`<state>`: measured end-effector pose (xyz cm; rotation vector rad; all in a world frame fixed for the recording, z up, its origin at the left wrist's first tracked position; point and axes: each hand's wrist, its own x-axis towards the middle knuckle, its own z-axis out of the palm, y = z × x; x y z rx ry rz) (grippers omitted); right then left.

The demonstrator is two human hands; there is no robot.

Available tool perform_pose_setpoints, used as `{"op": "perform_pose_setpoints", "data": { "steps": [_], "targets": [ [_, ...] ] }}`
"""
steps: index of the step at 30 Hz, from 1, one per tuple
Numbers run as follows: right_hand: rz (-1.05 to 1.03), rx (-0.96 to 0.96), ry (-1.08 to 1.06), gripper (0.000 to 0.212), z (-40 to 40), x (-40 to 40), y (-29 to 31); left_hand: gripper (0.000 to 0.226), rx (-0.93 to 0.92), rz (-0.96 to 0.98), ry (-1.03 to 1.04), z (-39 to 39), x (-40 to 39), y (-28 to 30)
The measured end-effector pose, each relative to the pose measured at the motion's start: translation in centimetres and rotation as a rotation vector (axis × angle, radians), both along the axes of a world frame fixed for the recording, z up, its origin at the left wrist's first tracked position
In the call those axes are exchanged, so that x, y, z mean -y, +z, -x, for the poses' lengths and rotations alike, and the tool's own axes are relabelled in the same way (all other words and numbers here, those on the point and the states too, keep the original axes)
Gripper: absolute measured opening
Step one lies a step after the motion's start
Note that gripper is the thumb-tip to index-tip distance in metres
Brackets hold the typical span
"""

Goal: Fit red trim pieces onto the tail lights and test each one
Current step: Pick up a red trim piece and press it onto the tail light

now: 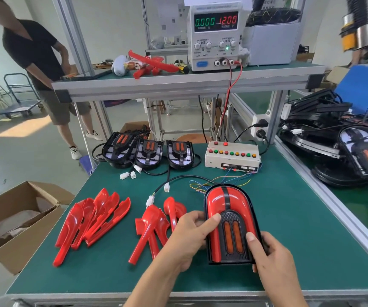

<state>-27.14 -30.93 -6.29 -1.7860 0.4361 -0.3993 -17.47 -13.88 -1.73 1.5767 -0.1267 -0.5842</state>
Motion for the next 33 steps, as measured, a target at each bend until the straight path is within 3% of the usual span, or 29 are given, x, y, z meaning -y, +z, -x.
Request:
{"op": "perform_pose_setpoints", "data": {
  "steps": [9, 13, 16, 19, 21, 23, 27, 30, 33],
  "targets": [
    [-0.232, 0.035, 0.027, 0.069, -0.5, -0.6, 0.3, 0.053, -0.051, 0.333, 0.165, 0.0, 1.3, 0.0],
    [-0.442, 0.059, 0.087, 0.063, -1.5, -2.8, 0.4, 0.052, -0.001, 0.363, 0.191, 0.1, 2.3, -0.1],
    [-0.516, 0.107, -0.028, 0.062, -1.9, -3.8, 0.0, 0.051, 0.036, 0.345, 0.207, 0.2, 2.2, -0.6],
    [-0.392, 0.217, -0.209, 0.082, -1.5, -4.9, -0.6, 0.056, 0.068, 0.308, 0.229, 0.1, 1.8, -1.1],
    [-0.238, 0.298, -0.313, 0.081, -1.2, -5.8, -1.1, 0.062, 0.077, 0.287, 0.234, 0.1, 1.6, -1.3],
    [-0.081, 0.357, -0.364, 0.067, -1.1, -6.4, -1.8, 0.064, 0.089, 0.265, 0.244, 0.1, 1.6, -1.5],
    [0.295, 0.369, -0.333, 0.018, -1.1, -6.5, -2.4, 0.047, 0.158, 0.212, 0.253, 0.3, 1.8, -2.0],
    [0.333, 0.339, -0.313, 0.017, -1.2, -6.2, -2.7, 0.049, 0.204, 0.164, 0.246, 0.3, 2.0, -2.4],
    [0.318, 0.28, -0.275, 0.032, -1.1, -5.9, -2.7, 0.05, 0.216, 0.15, 0.241, 0.4, 2.1, -3.0]
  ]
}}
